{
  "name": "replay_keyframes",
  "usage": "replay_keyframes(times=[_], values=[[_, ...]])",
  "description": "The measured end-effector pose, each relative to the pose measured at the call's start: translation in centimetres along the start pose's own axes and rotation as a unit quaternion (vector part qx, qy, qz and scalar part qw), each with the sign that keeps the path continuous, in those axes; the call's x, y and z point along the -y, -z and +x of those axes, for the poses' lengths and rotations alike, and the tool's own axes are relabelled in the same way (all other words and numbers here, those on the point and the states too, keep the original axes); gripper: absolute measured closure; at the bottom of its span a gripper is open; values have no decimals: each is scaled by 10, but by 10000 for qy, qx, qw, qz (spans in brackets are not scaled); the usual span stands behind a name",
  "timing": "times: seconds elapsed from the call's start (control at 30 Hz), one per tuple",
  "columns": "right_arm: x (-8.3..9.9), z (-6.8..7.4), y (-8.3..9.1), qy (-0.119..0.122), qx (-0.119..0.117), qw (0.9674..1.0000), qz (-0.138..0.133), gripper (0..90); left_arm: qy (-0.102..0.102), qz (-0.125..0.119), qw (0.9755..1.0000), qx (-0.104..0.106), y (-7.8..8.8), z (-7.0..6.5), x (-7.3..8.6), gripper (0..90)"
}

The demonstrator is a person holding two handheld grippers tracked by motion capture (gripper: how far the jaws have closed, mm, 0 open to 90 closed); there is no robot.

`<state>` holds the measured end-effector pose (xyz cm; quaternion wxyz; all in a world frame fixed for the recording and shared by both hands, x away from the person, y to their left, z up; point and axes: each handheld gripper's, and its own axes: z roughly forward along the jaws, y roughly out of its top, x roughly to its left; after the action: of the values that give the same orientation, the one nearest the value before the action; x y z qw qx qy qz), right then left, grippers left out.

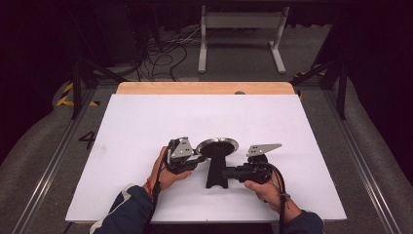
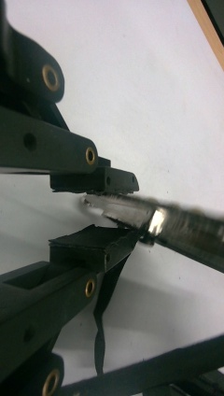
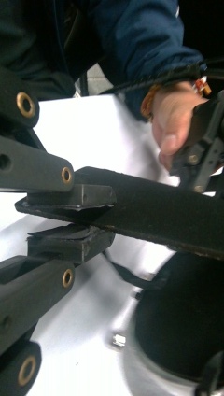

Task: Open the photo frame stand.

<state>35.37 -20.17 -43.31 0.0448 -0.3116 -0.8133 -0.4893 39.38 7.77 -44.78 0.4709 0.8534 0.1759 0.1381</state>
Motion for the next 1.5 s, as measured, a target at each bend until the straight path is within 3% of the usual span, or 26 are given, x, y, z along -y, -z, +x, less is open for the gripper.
replay_keyframes(times=[0.2, 0.5, 0.7, 0.93, 1.5], values=[[-1, -4, 2, -18, 78, 10000, -54, 800, -131, 6, 9998, -148, -1, 0, -2, 740], [1, -12, 5, -96, 117, 9998, -121, 813, -162, -59, 9995, -265, -2, 0, -1, 751], [1, -12, 4, -68, 218, 9997, -75, 821, -119, -64, 9998, -176, -3, 2, 1, 750], [2, -8, 2, 155, 429, 9989, 137, 820, -150, -44, 9998, -112, -2, 1, 2, 747], [6, -5, 4, 130, 509, 9985, 136, 838, -212, 18, 9996, -160, -1, 0, 3, 738]])
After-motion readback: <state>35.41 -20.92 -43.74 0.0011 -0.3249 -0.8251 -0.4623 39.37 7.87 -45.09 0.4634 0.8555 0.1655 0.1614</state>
